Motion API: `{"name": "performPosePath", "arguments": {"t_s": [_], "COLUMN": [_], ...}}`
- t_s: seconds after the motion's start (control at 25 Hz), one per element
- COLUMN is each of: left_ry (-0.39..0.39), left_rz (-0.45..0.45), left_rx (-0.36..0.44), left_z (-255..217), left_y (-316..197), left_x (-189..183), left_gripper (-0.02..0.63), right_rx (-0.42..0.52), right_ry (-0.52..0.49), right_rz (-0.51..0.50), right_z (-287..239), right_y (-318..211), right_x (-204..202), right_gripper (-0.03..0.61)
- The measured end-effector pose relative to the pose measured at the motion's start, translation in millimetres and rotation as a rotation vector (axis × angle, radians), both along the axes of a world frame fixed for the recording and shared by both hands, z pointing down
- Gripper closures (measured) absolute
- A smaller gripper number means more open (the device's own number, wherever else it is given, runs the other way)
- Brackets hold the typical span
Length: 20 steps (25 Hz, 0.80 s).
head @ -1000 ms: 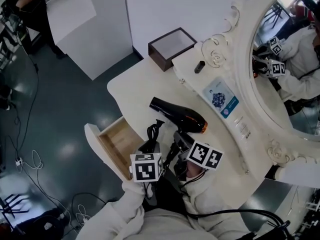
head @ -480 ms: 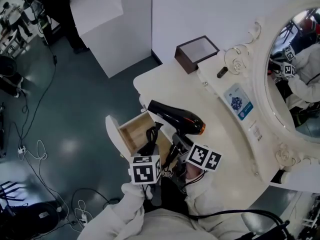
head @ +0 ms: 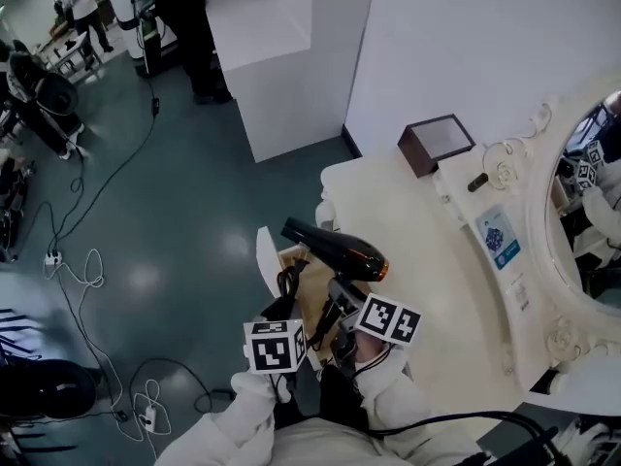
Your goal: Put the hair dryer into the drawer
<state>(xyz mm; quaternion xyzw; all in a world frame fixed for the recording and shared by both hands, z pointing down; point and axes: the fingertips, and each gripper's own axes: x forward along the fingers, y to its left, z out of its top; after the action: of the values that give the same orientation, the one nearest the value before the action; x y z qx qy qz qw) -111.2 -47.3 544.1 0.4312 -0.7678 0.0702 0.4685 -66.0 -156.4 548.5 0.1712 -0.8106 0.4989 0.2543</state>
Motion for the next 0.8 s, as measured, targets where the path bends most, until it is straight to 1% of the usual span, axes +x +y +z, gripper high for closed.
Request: {"name": "performPosePath", "arguments": {"t_s": [0.16, 0.44, 0.6, 0.8], "left_ry": [0.005, 0.02, 0.04, 0.066], "left_rz": [-0.051, -0.098, -0.108, -0.08], "left_rx": [-0.014, -0.056, -0.084, -0.108], "left_z": [3.2, 16.2, 29.7, 45.7], "left_y": [25.5, 55.9, 64.1, 58.5], "left_x": [-9.5, -20.5, -24.9, -20.2], "left_gripper": [0.514, 0.514, 0.514, 0.514], "right_rx": [-0.017, -0.067, -0.106, -0.144], "right_ry": [0.0, 0.001, 0.006, 0.024], "right_rz": [-0.06, -0.115, -0.111, -0.067], "right_z": [5.5, 25.0, 41.2, 63.4], "right_y": [23.6, 54.0, 61.7, 57.8], "right_x": [-18.1, -37.5, -41.0, -32.5], "right_gripper": [0.347, 0.347, 0.347, 0.347]}}
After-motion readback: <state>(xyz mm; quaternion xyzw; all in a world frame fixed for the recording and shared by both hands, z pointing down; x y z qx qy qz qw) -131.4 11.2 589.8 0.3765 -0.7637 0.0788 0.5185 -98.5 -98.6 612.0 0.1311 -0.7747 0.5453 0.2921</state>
